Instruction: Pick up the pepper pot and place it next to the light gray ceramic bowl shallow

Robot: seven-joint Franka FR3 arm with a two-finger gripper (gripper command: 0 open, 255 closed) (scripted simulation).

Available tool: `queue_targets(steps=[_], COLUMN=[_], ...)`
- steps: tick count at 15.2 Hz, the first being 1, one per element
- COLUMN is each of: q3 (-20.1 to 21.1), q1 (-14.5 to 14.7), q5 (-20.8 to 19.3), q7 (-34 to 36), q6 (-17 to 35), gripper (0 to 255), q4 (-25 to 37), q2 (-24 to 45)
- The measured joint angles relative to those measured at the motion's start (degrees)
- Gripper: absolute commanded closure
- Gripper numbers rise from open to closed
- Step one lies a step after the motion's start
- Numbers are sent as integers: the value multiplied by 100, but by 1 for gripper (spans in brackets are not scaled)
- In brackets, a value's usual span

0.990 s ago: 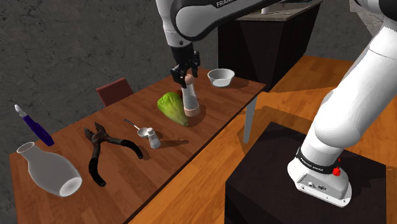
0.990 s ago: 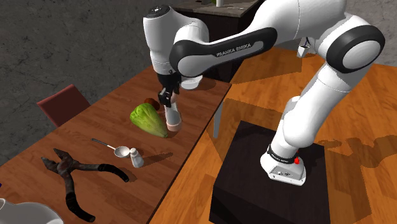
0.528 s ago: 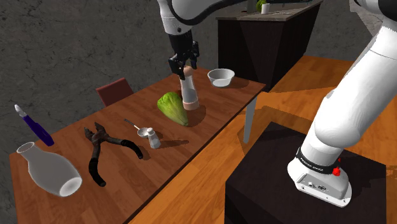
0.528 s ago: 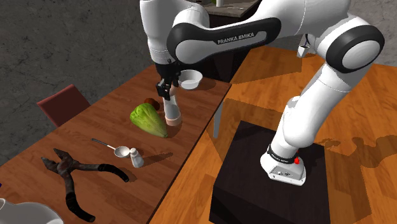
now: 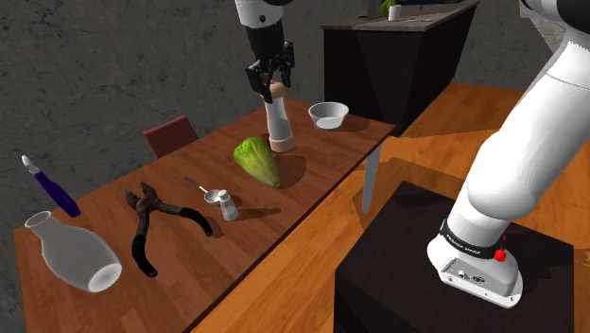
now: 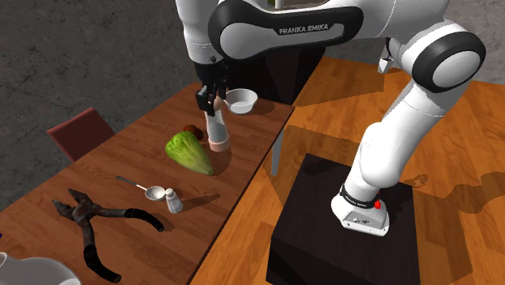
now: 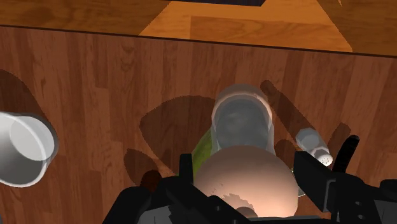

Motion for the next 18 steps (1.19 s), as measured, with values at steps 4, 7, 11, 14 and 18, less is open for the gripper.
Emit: queue_targets(steps=[4,7,11,14,18], q3=[-2,-40,-353,-631,-985], q1=[-11,-42,-240,-407,-620], q5=[-25,-28,11,18,2], q7=[-54,-145,-650,-1086,-1634], q6=[-292,-450,-362,-255,-103], gripper=[255,255,255,255,255], q4=[368,542,333,171,32], q2=[76,78,-140,-275,-352])
